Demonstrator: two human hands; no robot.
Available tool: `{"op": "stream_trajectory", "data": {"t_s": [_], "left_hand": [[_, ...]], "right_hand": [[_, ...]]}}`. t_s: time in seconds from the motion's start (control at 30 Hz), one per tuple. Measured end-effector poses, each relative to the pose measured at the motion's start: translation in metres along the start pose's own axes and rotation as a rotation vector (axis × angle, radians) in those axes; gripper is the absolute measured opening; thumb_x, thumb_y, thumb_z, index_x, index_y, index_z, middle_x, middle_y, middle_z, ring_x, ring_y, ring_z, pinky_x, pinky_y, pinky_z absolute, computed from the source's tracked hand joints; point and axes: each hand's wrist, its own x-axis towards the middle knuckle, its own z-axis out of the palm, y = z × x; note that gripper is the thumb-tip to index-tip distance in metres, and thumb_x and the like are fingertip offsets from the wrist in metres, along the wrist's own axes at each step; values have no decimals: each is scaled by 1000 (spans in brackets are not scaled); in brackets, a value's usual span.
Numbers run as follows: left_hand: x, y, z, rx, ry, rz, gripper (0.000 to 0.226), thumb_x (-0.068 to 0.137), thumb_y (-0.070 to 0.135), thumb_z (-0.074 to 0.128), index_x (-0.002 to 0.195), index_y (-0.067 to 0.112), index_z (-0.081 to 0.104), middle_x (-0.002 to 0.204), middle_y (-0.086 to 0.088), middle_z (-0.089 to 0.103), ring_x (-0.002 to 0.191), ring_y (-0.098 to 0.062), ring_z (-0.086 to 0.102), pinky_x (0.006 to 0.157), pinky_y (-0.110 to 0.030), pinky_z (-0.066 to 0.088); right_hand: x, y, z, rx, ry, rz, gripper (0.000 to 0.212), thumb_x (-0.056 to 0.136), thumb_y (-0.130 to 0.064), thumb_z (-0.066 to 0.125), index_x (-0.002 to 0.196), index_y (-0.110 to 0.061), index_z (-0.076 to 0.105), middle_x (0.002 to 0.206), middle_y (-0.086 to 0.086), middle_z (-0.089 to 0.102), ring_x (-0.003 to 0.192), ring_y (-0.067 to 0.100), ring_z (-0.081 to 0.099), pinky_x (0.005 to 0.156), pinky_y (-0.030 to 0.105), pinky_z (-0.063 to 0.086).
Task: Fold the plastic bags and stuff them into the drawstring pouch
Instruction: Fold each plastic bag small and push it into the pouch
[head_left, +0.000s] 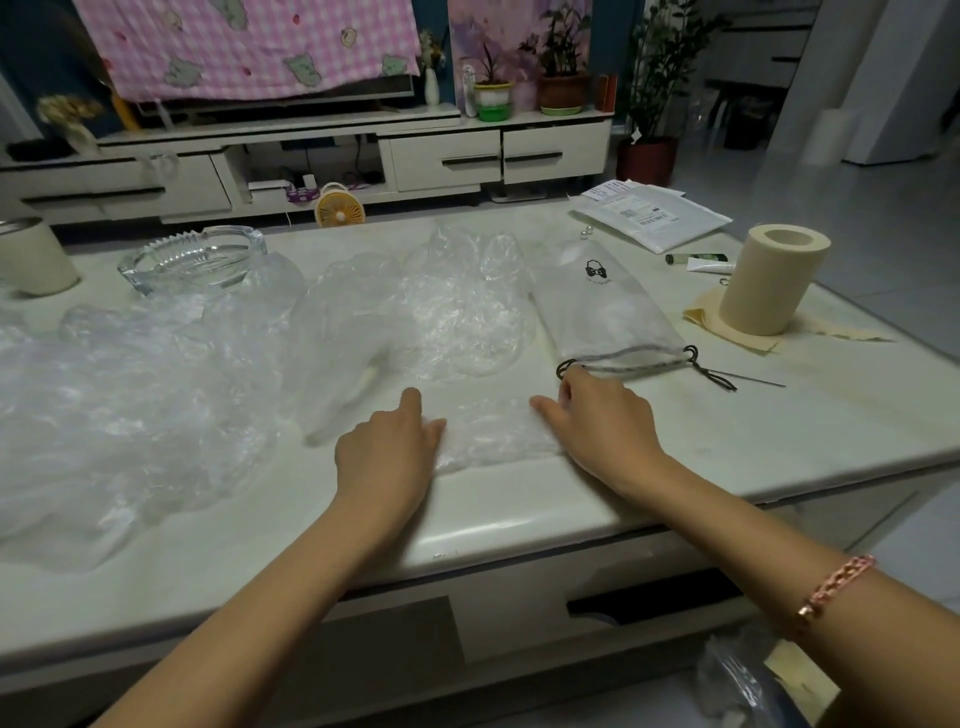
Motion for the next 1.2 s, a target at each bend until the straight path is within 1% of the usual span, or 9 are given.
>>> {"op": "stream_trajectory", "data": {"t_s": [0.1,0.27,0.37,0.47,0.57,0.67,0.83,1.0,1.2], "left_hand": [[-1,-2,2,60,69,84,27,101,36,32,94,12,41,78,-4,41,54,-20,36,47,-28,18],[2,-6,6,33,54,82,40,99,40,37,79,8,48,90,-3,37,82,-20,36,59,-29,29],[5,-9,-2,-243,32,27,39,94,40,50,66,14,42,79,1,43,75,-18,42,58,-25,30],[8,-15,-15,-732,-18,-113,35,87,26,65,65,15,40,62,3,43,54,-11,40,46,-13,31],[6,-19,-28,-988,-98,-190,22,82,19,71,76,15,50,69,-2,50,56,-12,47,48,-16,39],[-2,-22,-30,-821,-148,-143,18,81,20,72,91,17,58,81,-1,56,62,-10,51,50,-12,40],[-26,-21,-32,-560,-202,-94,23,83,37,66,97,21,57,91,6,57,81,-7,53,67,-20,42],[-41,-7,-36,-161,-270,-55,33,85,48,57,76,20,42,87,2,43,82,-18,46,66,-29,35],[-32,-5,-36,-722,-233,-252,29,80,12,68,68,10,42,63,-4,41,54,-16,40,46,-24,33]], "right_hand": [[2,5,0,-102,33,37,36,96,-44,41,105,-10,52,103,9,64,96,33,59,71,35,39],[3,22,-5,-286,82,77,35,100,-37,34,114,-9,50,112,10,59,100,31,60,65,33,31],[3,32,-10,-322,79,68,27,100,-27,35,113,-9,51,113,11,58,100,31,58,64,33,31],[2,35,-21,-102,81,-18,17,96,-21,44,102,-11,56,101,5,61,91,26,57,66,33,36],[1,21,-36,352,81,-68,6,88,-13,58,93,-12,61,80,-4,60,69,10,53,64,22,40],[-5,6,-39,562,-61,-126,12,86,-14,63,97,-17,61,84,-4,62,77,10,57,70,16,42],[-21,2,-15,138,-246,-385,45,91,-46,45,127,-19,55,130,3,53,121,18,46,100,28,33],[-31,2,-7,-2,-274,-434,68,86,-58,21,136,-19,47,147,4,40,136,18,32,106,29,22],[-35,8,-2,-4,-275,-394,76,85,-64,15,145,-21,32,152,0,31,140,14,22,106,19,11]]}}
